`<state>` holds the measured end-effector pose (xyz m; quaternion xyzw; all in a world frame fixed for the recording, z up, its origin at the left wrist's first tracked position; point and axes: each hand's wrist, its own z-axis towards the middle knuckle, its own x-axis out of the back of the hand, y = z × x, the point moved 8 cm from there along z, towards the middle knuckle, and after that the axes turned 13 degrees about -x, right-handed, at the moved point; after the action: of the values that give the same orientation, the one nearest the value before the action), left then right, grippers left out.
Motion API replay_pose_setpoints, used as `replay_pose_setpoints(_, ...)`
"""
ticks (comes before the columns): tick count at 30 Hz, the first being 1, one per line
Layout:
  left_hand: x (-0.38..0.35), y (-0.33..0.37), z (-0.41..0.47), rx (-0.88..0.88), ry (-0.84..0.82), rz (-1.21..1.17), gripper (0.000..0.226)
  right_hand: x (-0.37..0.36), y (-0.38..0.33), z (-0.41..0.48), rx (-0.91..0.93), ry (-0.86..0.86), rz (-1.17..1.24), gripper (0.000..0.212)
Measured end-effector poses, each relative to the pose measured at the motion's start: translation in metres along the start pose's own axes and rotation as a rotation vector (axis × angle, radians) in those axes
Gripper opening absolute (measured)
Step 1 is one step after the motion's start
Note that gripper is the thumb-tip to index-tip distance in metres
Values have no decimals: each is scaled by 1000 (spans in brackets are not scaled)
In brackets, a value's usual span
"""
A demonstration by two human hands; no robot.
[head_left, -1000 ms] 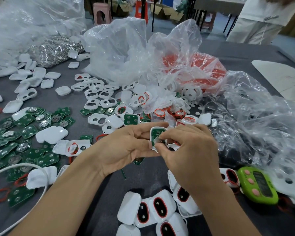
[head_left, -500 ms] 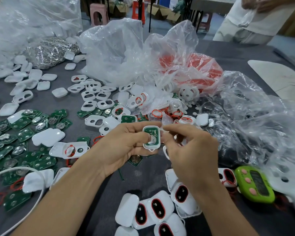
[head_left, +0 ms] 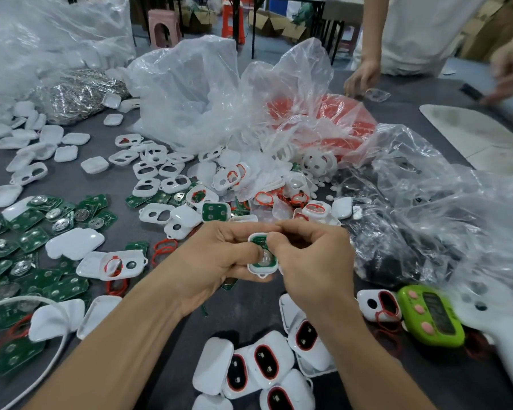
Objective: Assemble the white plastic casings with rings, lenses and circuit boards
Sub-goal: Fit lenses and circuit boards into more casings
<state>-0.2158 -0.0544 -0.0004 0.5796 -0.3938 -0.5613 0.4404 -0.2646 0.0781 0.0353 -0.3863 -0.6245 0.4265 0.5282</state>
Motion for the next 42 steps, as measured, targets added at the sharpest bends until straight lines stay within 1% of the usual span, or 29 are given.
replay_pose_setpoints(4,2,3,-1,-21,38,-33,46,-1,-5,-7,63,62,-14,24)
replay_pose_setpoints(7,-1,4,-2,-32,32,-12,48,-4,-5,-6,65,29,-44,28)
replay_pose_setpoints(10,-1,3,-4,-37,47,23,47,-6,1,-5,14,-14,-8,18)
replay_pose_setpoints(13,-2,4,-7,-43,51,14,45,-5,3,-8,1,27,29,15)
replay_pose_setpoints(17,-1,8,-7,-60,88,4,44,-6,-4,-12,72,59,3,33)
replay_pose_setpoints(18,0,9,-6,-64,94,9,44,-7,-6,-11,79,44,-16,32)
replay_pose_setpoints(21,1,9,-4,-66,110,22,40,-2,-5,-4,58,0,-11,15)
replay_pose_setpoints(22,4,9,-3,-61,136,9,37,6,-5,0,52,22,3,13)
replay_pose_setpoints(24,11,7,-2,-48,193,-26,34,29,-8,12,65,130,-2,18)
replay_pose_setpoints(26,18,6,-2,-38,215,-31,34,52,-14,25,87,239,-69,19)
replay_pose_setpoints(28,22,6,-1,-36,220,-43,36,61,-23,43,101,270,-231,19)
replay_pose_setpoints(30,23,5,-1,-35,225,-75,39,53,-31,64,101,205,-417,20)
replay_pose_setpoints(32,24,5,-1,-31,222,-82,41,40,-38,82,99,124,-518,22)
replay_pose_setpoints(34,26,6,-1,-29,223,-69,43,22,-43,96,96,-2,-598,29)
replay_pose_setpoints(36,30,7,-1,-35,232,-67,42,4,-42,103,100,-128,-716,30)
replay_pose_setpoints(37,32,8,-1,-36,238,-77,41,1,-41,105,109,-128,-773,27)
replay_pose_setpoints(39,35,8,-2,-34,250,-102,40,9,-42,107,110,-9,-848,18)
replay_pose_setpoints(40,35,8,-2,-29,254,-112,39,16,-42,107,93,57,-865,14)
replay_pose_setpoints(42,34,8,-2,-24,258,-119,36,26,-41,103,65,118,-860,12)
